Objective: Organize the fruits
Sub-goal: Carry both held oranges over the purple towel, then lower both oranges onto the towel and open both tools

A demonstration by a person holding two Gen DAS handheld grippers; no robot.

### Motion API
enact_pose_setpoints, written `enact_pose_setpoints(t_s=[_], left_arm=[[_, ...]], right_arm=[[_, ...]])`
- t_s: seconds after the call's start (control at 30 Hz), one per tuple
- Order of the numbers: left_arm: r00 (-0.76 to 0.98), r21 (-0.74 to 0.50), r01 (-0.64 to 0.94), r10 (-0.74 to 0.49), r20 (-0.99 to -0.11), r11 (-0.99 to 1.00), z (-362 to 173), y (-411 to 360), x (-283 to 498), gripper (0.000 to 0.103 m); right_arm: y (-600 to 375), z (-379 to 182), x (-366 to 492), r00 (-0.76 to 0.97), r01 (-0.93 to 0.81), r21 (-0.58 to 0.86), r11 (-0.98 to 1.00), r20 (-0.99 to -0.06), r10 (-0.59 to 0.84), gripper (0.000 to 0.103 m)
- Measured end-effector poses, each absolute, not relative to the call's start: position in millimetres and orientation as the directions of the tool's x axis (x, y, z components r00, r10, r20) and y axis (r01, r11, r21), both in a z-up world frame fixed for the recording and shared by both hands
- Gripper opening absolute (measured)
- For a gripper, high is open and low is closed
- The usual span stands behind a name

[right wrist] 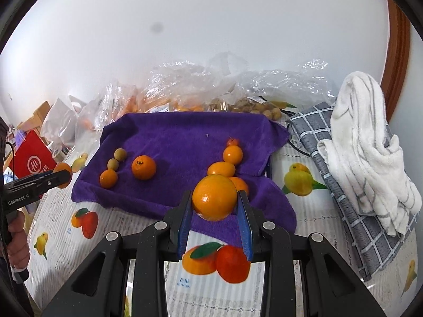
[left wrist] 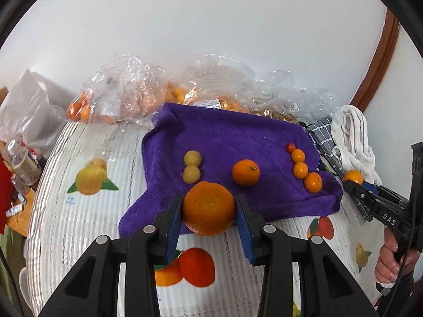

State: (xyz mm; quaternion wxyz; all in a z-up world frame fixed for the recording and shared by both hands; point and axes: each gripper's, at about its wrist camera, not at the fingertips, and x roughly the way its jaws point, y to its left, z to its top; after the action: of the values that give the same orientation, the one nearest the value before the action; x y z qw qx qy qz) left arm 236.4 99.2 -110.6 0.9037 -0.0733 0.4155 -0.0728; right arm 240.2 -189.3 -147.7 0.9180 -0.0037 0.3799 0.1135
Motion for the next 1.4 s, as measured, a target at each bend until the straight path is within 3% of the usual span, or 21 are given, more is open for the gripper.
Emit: enact_pose_setpoints(t_s=[0.77, 1.4], left_arm=[[0.6, -0.221, 0.049, -0.206, -0.773, 0.974, -142.5, 79.9, 329.0, 0.037], [0.551, -0.192, 0.053, -0.189, -0.813, 0.98, -166.8, 61.0, 350.4, 0.037]], right_arm=[[-147.3, -207.0, 311.5, 0.578, -0.258, 0.092, 0.962, -0.783, 0.229, 0.032], [-137.8, -221.1, 316.8, 0.557, -0.255, 0.062, 0.965, -0.806, 0.199, 0.033]])
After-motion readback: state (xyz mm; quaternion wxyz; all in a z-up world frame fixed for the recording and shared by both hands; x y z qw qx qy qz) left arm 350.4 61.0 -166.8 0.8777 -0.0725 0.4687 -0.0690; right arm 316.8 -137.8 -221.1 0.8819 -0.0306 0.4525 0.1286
